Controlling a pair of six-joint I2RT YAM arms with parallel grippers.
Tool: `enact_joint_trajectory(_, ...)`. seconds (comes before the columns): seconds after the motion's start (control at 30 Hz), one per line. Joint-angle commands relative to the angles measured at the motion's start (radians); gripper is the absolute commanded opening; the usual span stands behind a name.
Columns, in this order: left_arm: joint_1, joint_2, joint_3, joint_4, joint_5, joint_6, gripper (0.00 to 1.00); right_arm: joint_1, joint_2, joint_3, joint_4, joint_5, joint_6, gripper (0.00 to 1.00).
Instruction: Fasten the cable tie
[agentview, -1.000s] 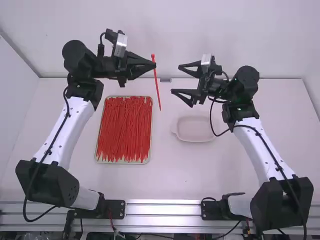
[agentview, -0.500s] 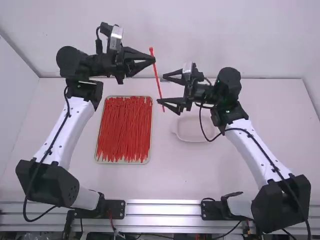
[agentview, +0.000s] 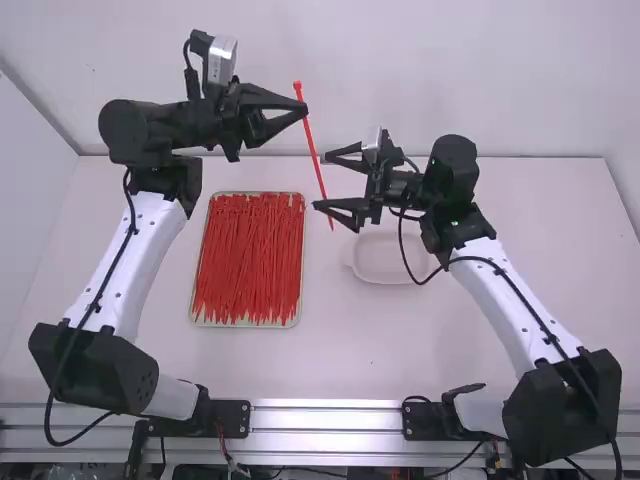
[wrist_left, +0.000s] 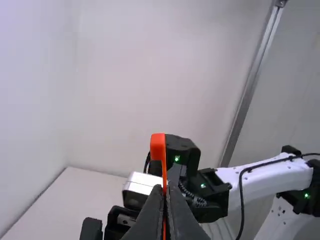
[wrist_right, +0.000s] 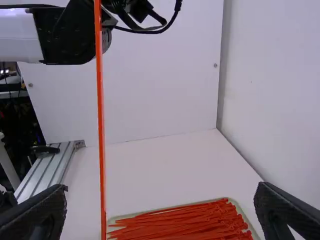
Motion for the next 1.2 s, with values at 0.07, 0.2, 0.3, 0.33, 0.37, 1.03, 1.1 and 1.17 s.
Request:
enact_joint_trajectory(0.07,-0.019,-0.003,0.023,-0.08,-0.003,0.06,0.02,0.021,0.004,0.031,0.021,-0.009,-0.002,0.98)
enact_joint_trajectory(0.2,-0.046,-0.003,0.023,-0.234,-0.011,0.199,0.02,0.031,0.004,0.031,0.064,-0.009,0.013,0.94)
enact_joint_trajectory(0.3,-0.055,-0.003,0.023,-0.319,-0.019,0.273,0.02,0.027,0.004,0.031,0.083,-0.008,0.03,0.85)
enact_joint_trajectory(0.33,-0.054,-0.003,0.023,-0.328,-0.022,0.278,0.02,0.027,0.004,0.031,0.082,-0.009,0.028,0.8)
enact_joint_trajectory(0.37,-0.056,-0.003,0.023,-0.34,-0.03,0.278,0.02,0.027,0.004,0.031,0.082,-0.01,0.028,0.72)
enact_joint_trajectory(1.03,-0.048,-0.003,0.023,-0.262,-0.045,0.272,0.25,0.027,0.004,0.031,0.085,-0.009,0.028,0.0)
enact_joint_trajectory(1.1,-0.053,-0.003,0.023,-0.247,-0.049,0.271,0.33,0.027,0.004,0.031,0.084,-0.008,0.028,0.0)
enact_joint_trajectory(1.17,-0.056,-0.003,0.023,-0.239,-0.048,0.271,0.34,0.027,0.004,0.031,0.083,-0.009,0.028,0.0)
